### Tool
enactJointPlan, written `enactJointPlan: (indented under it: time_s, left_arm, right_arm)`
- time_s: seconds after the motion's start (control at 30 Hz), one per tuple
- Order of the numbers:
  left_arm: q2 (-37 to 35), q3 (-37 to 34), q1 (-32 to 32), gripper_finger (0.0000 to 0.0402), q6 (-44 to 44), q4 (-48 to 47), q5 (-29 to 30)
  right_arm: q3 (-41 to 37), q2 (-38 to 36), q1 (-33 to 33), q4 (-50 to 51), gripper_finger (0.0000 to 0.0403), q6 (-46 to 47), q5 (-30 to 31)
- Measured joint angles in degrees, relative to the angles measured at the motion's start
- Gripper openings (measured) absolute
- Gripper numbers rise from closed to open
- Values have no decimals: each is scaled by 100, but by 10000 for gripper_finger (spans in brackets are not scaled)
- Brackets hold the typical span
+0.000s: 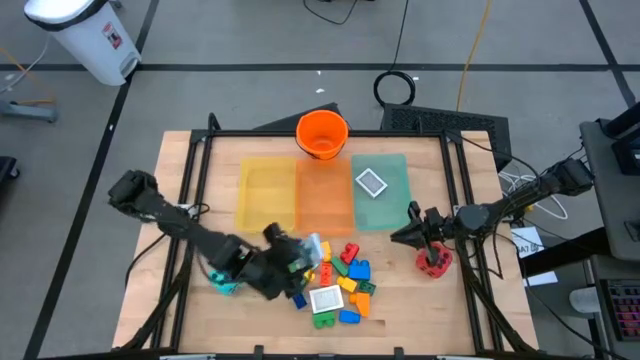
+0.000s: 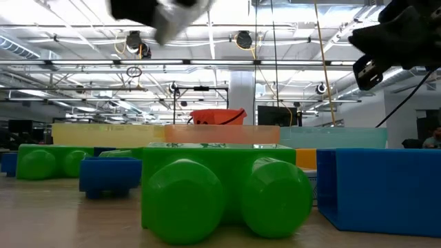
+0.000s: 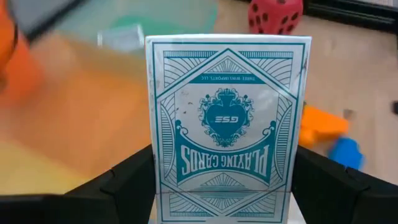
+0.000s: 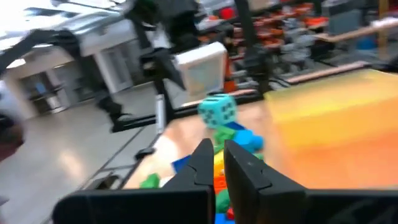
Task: Pick & Place Toys
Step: Put the blue deck of cards into the blue bin
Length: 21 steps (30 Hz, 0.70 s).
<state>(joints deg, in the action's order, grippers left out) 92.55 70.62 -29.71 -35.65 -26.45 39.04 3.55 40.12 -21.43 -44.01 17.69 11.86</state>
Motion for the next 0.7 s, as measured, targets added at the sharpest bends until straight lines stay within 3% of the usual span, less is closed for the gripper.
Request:
enactJointPlan:
  time_s: [0.13,0.27,0.47,0.57,0.7]
  left_arm:
    - [245,-1,461,303,1592,683,-19]
    - [450,-1,799,303,2845,913,-20]
    - [563,8,1127,303,3926,1151,235]
    - [582,8,1208,303,4247,1162,578]
    - [588,8,1253,303,4568,1163,795]
  right_arm:
    - [110,258,0,-23,67,187,311]
    - [509,670,1,-19,156,253,314]
    - [1505,1606,352,223,290,443,470]
    - [2138,2119,786,809,322,1046,473]
    - [2897,2908,1275,1489,330,1179,450]
